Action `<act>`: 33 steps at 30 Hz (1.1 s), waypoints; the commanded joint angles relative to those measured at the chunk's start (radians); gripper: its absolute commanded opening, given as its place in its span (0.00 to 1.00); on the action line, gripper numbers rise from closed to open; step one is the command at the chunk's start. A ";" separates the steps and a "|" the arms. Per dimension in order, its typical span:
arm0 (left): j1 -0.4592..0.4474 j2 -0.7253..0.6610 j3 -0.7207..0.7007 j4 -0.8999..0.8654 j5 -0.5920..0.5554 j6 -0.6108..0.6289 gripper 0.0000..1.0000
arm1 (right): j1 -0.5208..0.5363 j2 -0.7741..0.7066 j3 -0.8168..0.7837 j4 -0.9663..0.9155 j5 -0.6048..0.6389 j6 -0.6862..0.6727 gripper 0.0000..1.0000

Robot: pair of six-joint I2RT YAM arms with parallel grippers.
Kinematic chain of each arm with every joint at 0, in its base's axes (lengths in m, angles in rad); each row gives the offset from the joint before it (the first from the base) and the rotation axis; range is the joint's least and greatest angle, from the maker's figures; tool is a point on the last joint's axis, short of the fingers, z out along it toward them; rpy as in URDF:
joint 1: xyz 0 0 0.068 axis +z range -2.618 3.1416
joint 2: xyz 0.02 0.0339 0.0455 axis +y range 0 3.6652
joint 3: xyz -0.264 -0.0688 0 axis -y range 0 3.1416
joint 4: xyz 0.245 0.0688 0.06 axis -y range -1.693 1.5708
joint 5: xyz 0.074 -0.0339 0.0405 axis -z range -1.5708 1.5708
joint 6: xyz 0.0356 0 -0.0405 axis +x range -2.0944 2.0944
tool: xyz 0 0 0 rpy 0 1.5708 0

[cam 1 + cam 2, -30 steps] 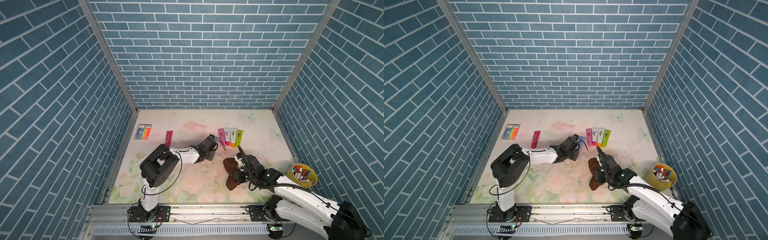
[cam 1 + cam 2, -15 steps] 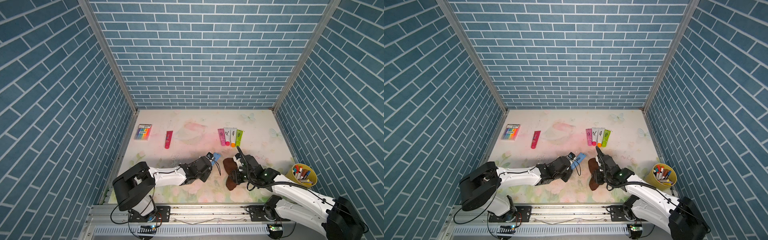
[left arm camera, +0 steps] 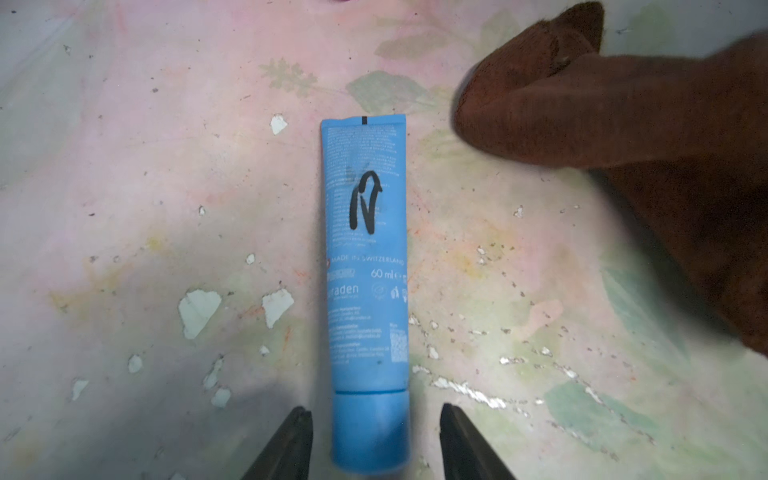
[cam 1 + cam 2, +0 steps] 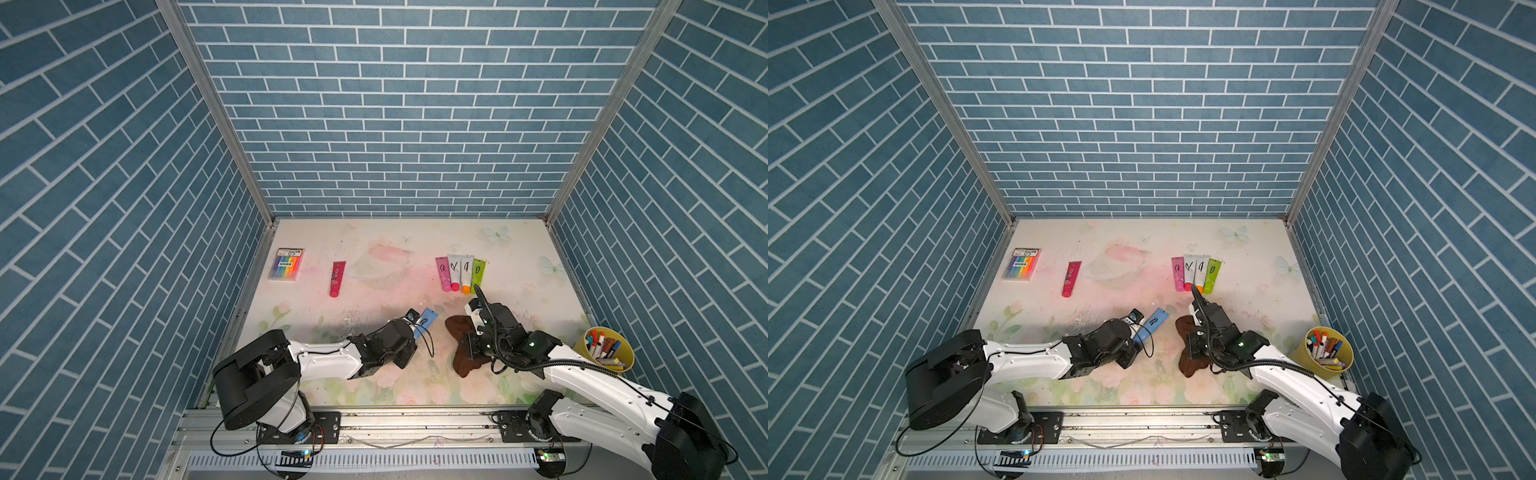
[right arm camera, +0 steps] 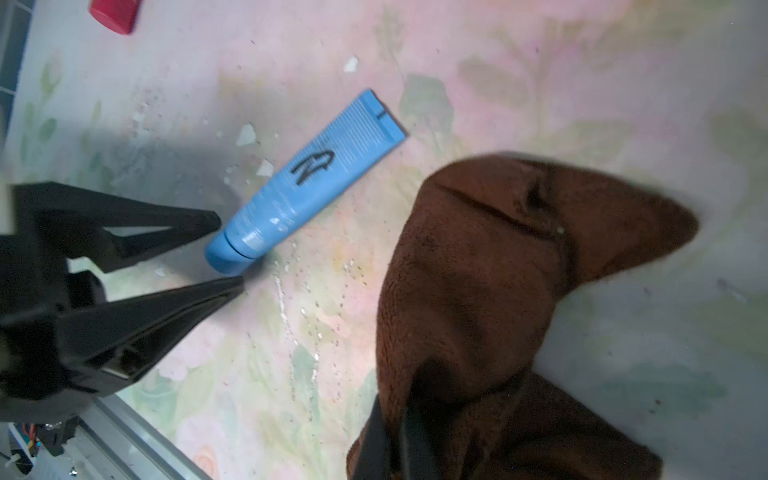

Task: Wipe the surface of the toothpaste tube
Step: Wipe the dirt from the toothpaste tube.

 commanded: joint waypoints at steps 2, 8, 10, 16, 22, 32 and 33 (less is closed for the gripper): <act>-0.003 -0.022 -0.025 0.049 -0.022 -0.012 0.44 | -0.003 0.084 0.075 0.069 -0.037 -0.054 0.00; -0.004 0.018 -0.013 0.059 -0.013 -0.004 0.41 | -0.003 0.263 0.157 0.169 -0.065 -0.086 0.00; -0.003 0.027 -0.010 0.066 -0.009 0.001 0.44 | -0.002 0.306 0.186 0.168 -0.051 -0.107 0.00; -0.003 0.065 0.010 0.074 0.018 0.014 0.47 | -0.002 0.410 0.259 0.186 -0.035 -0.148 0.00; -0.006 0.090 0.019 0.073 0.028 0.004 0.30 | -0.004 0.528 0.276 0.287 -0.100 -0.151 0.00; -0.010 0.094 0.022 0.077 0.031 0.007 0.22 | -0.040 0.695 0.226 0.417 -0.255 -0.110 0.00; -0.010 0.095 0.022 0.080 0.034 0.009 0.22 | -0.040 0.698 0.209 0.431 -0.268 -0.104 0.00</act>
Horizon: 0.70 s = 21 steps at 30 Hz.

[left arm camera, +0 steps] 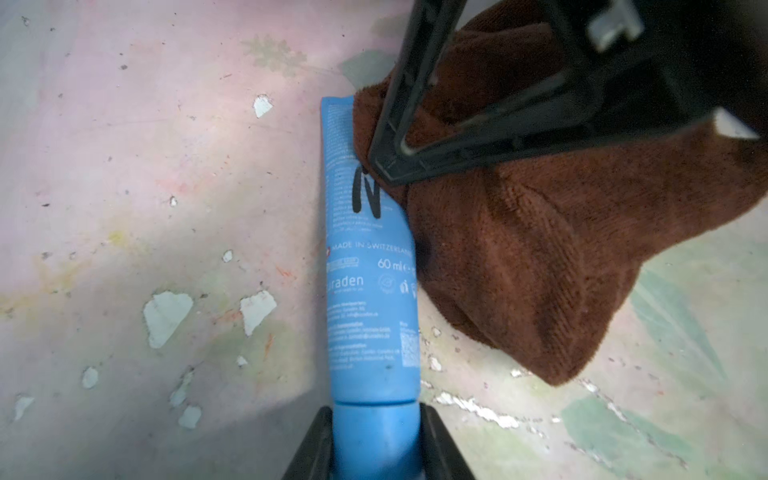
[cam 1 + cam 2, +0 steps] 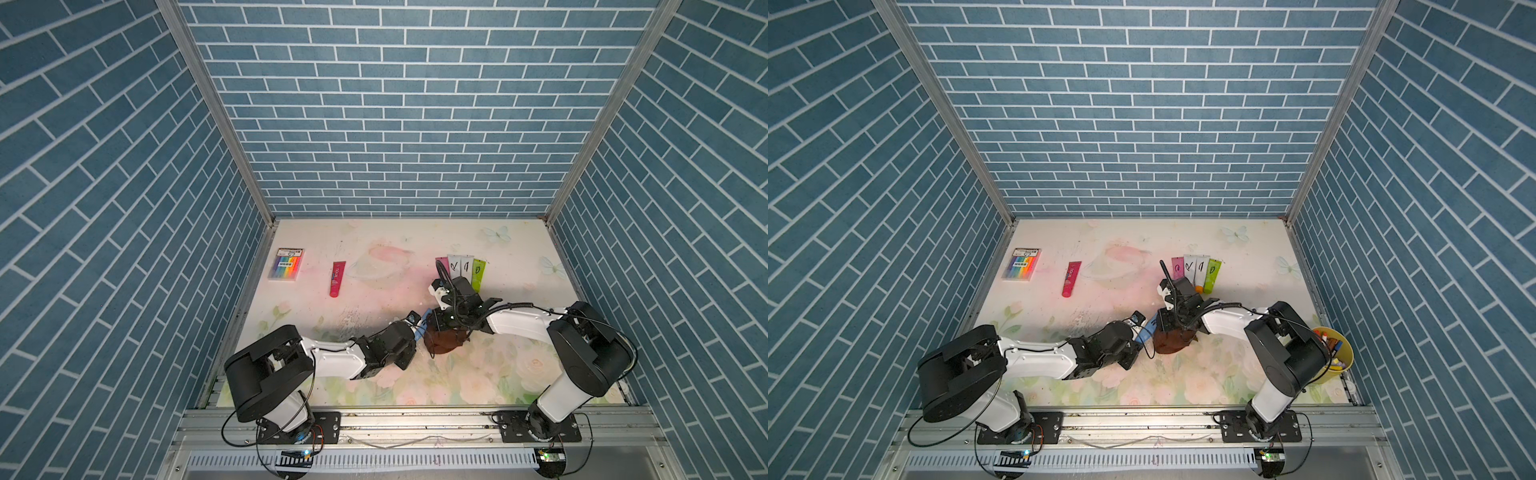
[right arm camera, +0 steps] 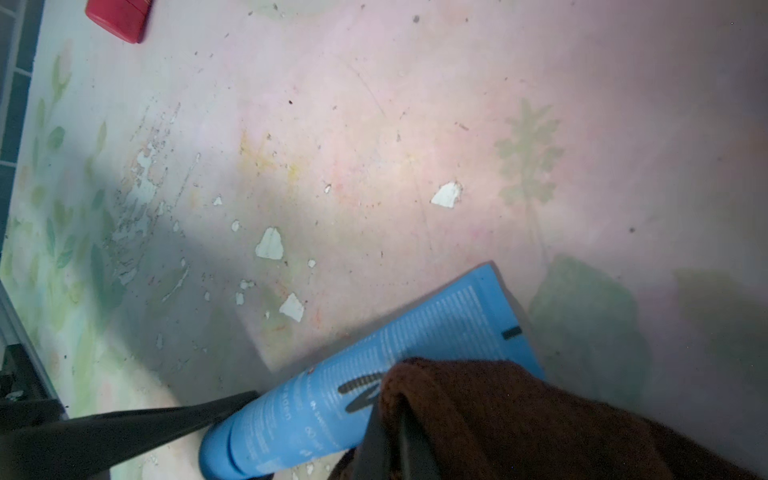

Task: Wipe the surface of the toothpaste tube
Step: Wipe the dirt from the toothpaste tube.

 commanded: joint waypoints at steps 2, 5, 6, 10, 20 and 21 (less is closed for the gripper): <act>-0.009 0.022 0.030 0.012 0.022 0.008 0.21 | 0.005 0.036 -0.085 0.109 -0.099 0.026 0.00; -0.009 0.041 0.053 0.018 0.034 0.018 0.21 | 0.016 0.021 -0.136 0.170 -0.136 0.064 0.00; -0.010 0.044 0.052 0.020 0.035 0.019 0.20 | 0.025 0.015 -0.147 0.192 -0.148 0.079 0.00; -0.015 0.034 0.039 0.034 0.046 0.017 0.20 | 0.090 -0.007 -0.164 0.250 -0.179 0.114 0.00; -0.030 0.025 0.038 0.039 0.054 0.018 0.19 | 0.078 0.019 -0.182 0.245 -0.109 0.137 0.00; -0.030 0.022 0.035 0.042 0.057 0.018 0.18 | 0.062 0.023 -0.182 0.220 -0.084 0.132 0.00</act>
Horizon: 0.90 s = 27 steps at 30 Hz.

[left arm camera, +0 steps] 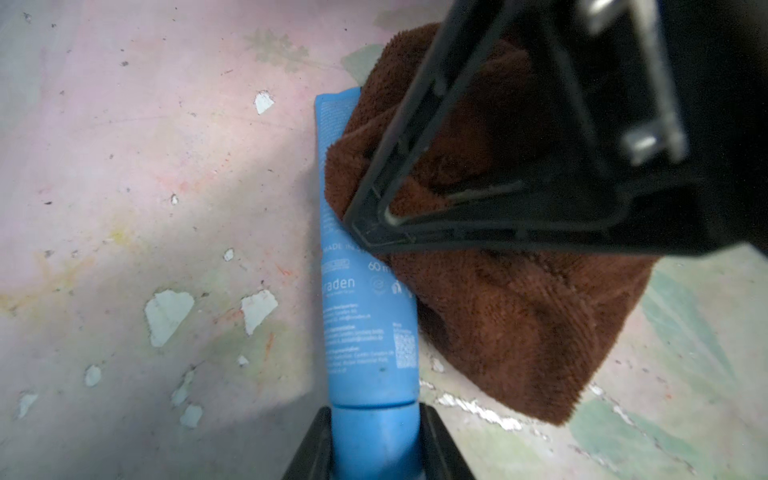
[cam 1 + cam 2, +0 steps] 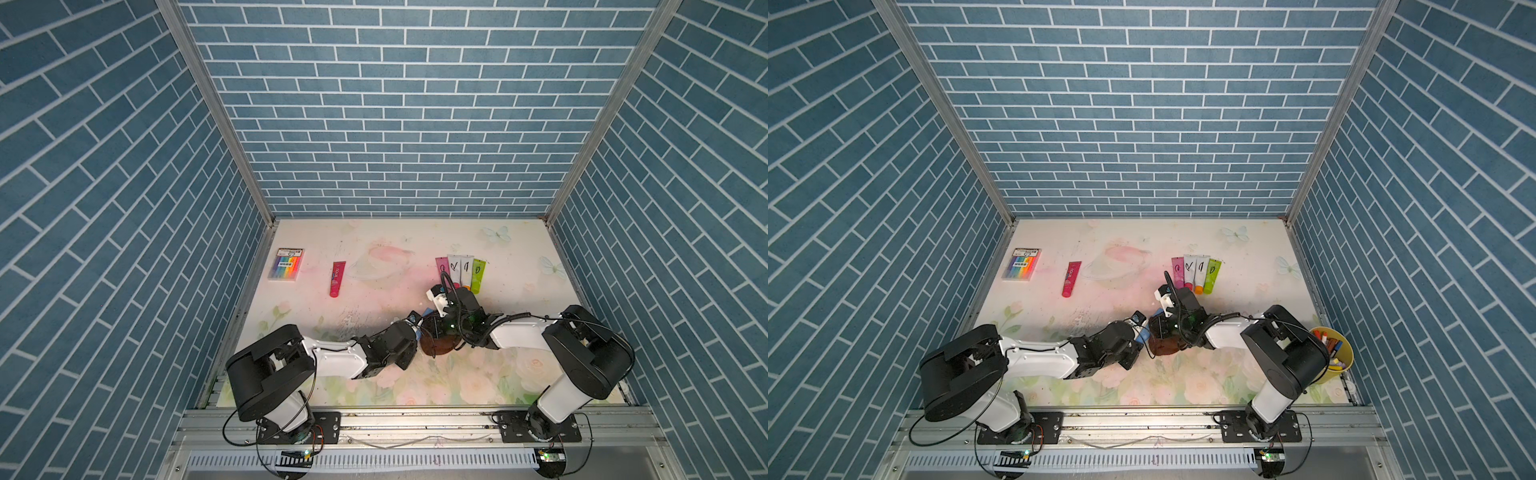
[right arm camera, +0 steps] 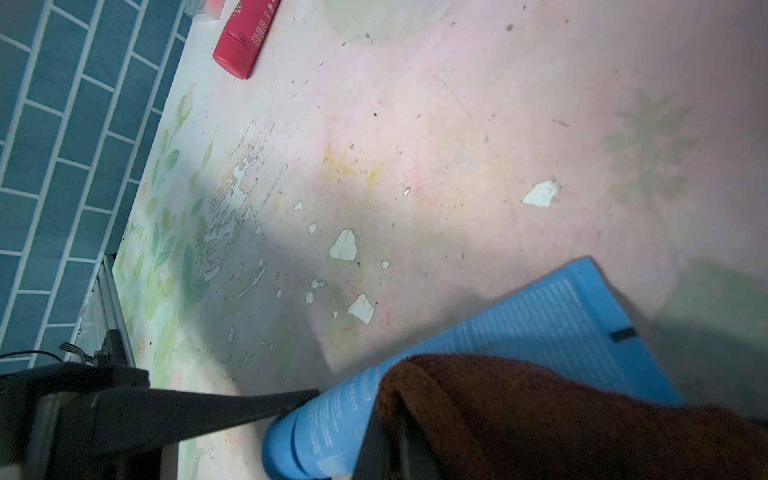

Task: Wipe the surface of the toothpaste tube
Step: Wipe the dirt from the toothpaste tube.

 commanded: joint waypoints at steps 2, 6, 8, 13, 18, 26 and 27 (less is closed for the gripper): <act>-0.027 0.003 0.014 0.064 0.068 0.021 0.18 | -0.021 0.057 -0.007 -0.194 0.056 -0.004 0.00; -0.030 -0.009 0.005 0.065 0.067 0.017 0.16 | -0.120 0.083 -0.010 -0.271 0.162 0.001 0.00; -0.033 -0.017 0.002 0.065 0.065 0.017 0.15 | -0.152 0.072 -0.017 -0.301 0.225 0.002 0.00; -0.034 -0.012 0.008 0.063 0.067 0.022 0.14 | -0.159 0.037 -0.012 -0.339 0.264 -0.008 0.00; -0.038 -0.004 0.010 0.061 0.065 0.024 0.14 | -0.120 -0.006 -0.029 -0.255 0.108 0.008 0.00; -0.049 0.021 0.024 0.059 0.057 0.027 0.13 | 0.021 -0.069 -0.021 -0.114 0.032 0.088 0.00; -0.051 0.022 0.025 0.059 0.054 0.028 0.13 | 0.023 -0.065 -0.023 -0.093 0.023 0.095 0.00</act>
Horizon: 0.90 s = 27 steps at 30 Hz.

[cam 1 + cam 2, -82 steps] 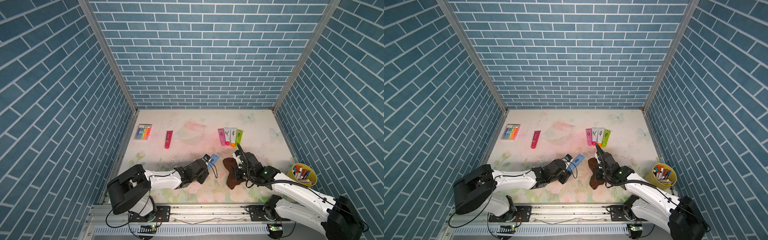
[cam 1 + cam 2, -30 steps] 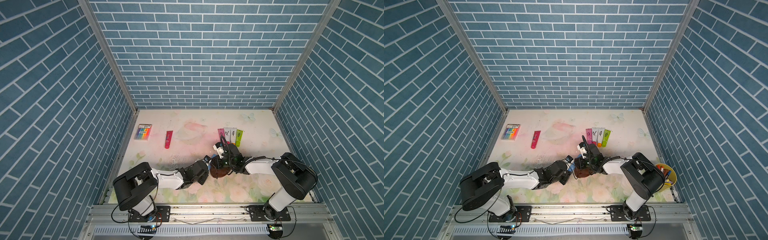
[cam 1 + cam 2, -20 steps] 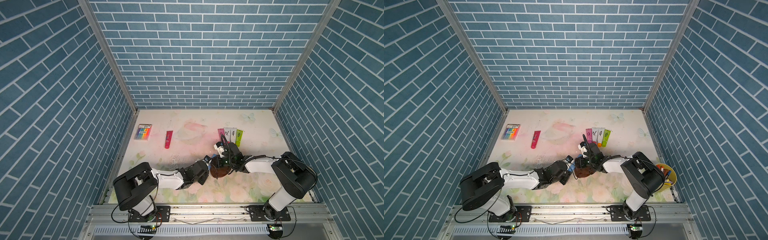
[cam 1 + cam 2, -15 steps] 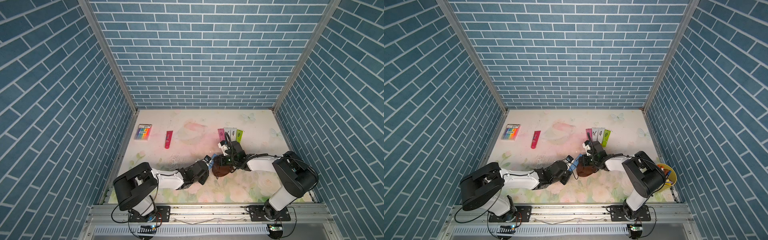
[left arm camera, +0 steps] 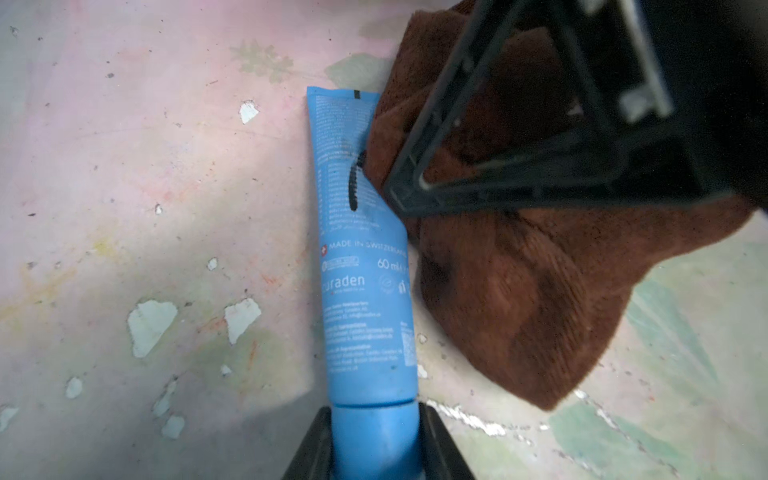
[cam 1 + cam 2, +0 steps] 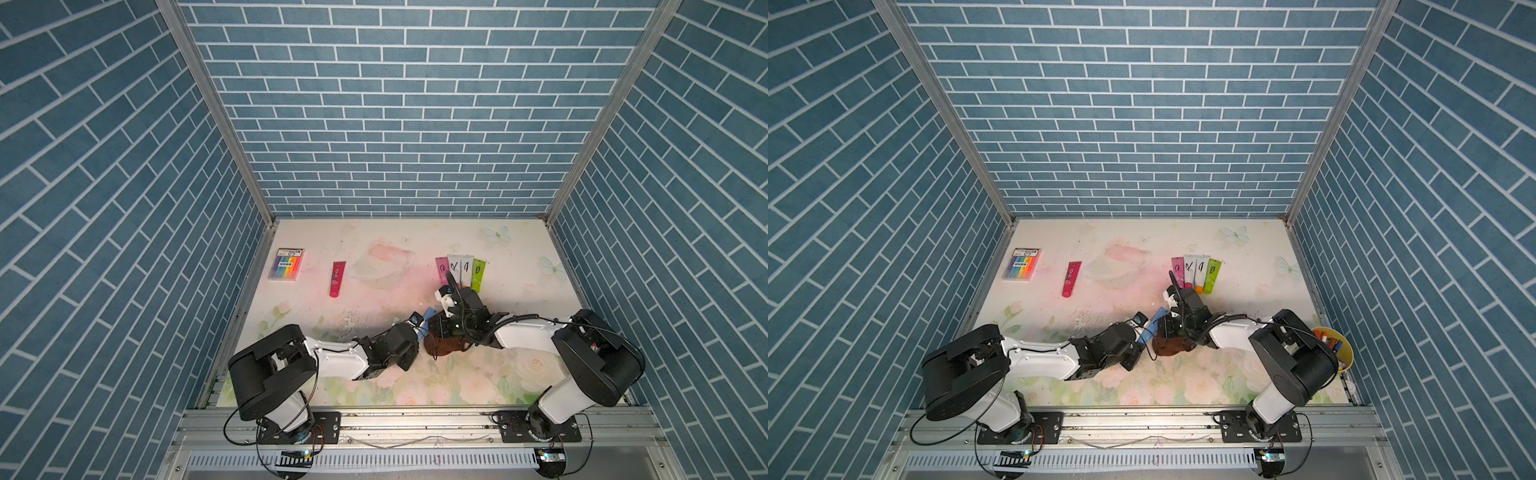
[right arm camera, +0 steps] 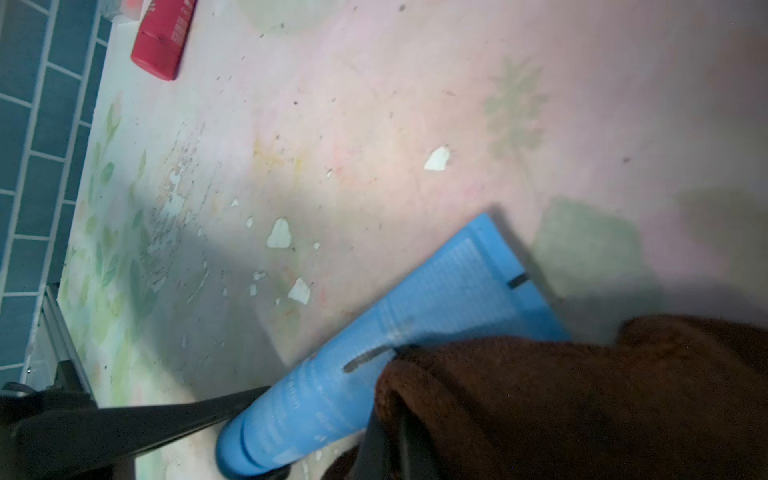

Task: Wipe the surface of the toothpaste tube
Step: Wipe the dirt from the toothpaste tube.

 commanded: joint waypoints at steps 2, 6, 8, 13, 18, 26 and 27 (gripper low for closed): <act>-0.038 0.013 0.024 0.036 0.049 0.027 0.12 | 0.031 0.019 -0.011 0.063 -0.068 0.069 0.00; -0.045 0.012 0.025 0.034 0.036 0.029 0.10 | 0.031 0.065 -0.023 0.130 -0.087 0.092 0.00; -0.048 0.014 0.027 0.033 0.031 0.031 0.09 | 0.031 0.063 -0.028 0.151 -0.087 0.098 0.00; -0.063 0.012 0.030 0.025 -0.006 0.034 0.08 | 0.025 -0.018 -0.021 0.099 -0.040 0.082 0.00; -0.081 -0.005 0.024 0.022 -0.062 0.037 0.06 | 0.020 -0.061 0.010 0.046 -0.065 0.067 0.00; -0.097 -0.027 0.016 0.019 -0.127 0.036 0.03 | 0.023 0.008 0.008 0.080 -0.110 0.084 0.00; -0.099 -0.029 0.016 0.017 -0.141 0.035 0.02 | 0.022 0.027 0.005 0.085 -0.112 0.086 0.00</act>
